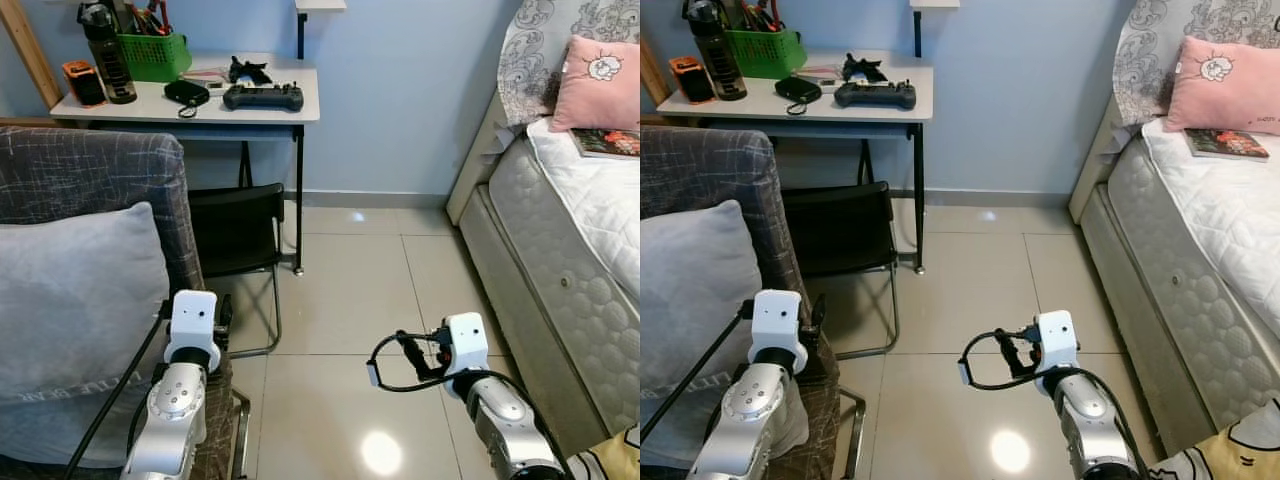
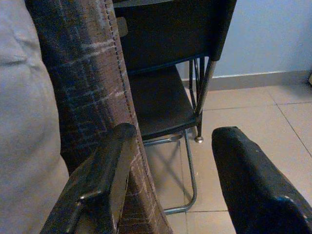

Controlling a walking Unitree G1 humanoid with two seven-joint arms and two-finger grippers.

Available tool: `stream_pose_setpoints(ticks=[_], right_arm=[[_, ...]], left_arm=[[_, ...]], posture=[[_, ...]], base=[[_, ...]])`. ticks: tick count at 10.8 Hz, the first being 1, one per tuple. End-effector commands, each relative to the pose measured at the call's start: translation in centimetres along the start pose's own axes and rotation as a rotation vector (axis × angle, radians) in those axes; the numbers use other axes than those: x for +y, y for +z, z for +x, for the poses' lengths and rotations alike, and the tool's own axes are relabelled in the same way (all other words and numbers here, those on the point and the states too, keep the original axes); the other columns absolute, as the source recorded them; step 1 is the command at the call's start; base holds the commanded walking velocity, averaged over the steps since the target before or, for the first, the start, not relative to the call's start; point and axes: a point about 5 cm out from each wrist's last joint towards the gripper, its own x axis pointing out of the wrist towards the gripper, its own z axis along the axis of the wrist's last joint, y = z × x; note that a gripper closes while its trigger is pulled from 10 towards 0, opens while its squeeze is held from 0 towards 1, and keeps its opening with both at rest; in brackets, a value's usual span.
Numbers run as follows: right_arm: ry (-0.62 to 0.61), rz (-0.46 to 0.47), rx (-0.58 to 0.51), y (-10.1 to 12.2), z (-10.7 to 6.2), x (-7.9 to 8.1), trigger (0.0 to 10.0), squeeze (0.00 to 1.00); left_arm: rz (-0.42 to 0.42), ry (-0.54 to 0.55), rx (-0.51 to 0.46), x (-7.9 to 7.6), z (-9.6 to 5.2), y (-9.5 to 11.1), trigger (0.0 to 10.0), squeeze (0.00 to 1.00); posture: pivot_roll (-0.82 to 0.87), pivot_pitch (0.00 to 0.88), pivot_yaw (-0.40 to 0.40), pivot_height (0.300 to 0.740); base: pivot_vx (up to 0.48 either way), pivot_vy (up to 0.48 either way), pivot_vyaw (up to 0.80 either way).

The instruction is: Clean up the room

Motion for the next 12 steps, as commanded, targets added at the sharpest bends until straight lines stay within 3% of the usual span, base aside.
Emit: stream_pose_setpoints(ticks=[1, 9, 10, 11, 12], right_arm=[[-0.012, -0.002, -0.013, 0.2, -0.1, -0.3, 10.0, 0.00], [-0.012, -0.002, -0.013, 0.2, -0.1, -0.3, 10.0, 0.00], [-0.034, -0.012, -0.043, 2.4, 1.4, -1.0, 10.0, 0.00], [-0.061, 0.032, -0.069, 3.2, 1.8, -1.2, 10.0, 0.00], [-0.076, 0.117, -0.031, 2.1, 1.7, -0.8, 10.0, 0.00]], left_arm=[[-0.002, -0.008, -0.021, -0.2, 0.0, 0.5, 10.0, 0.00], [-0.002, -0.008, -0.021, -0.2, 0.0, 0.5, 10.0, 0.00], [0.057, -0.175, 0.002, -3.5, 2.6, 1.5, 10.0, 0.00], [0.153, -0.299, 0.041, -6.3, 3.8, 1.9, 10.0, 0.00], [0.293, -0.349, 0.088, -8.5, 4.7, 2.3, 10.0, 0.00]], posture=[[0.06, 0.000, -0.018, 0.740], [0.06, 0.000, -0.018, 0.740], [0.01, 0.000, -0.007, 0.740], [-0.01, 0.000, 0.032, 0.740], [-0.02, 0.000, 0.072, 0.740]], base=[[0.000, 0.000, 0.00], [0.000, 0.000, 0.00], [0.000, 0.000, 0.00], [0.000, 0.000, 0.00], [0.000, 0.000, 0.00]])
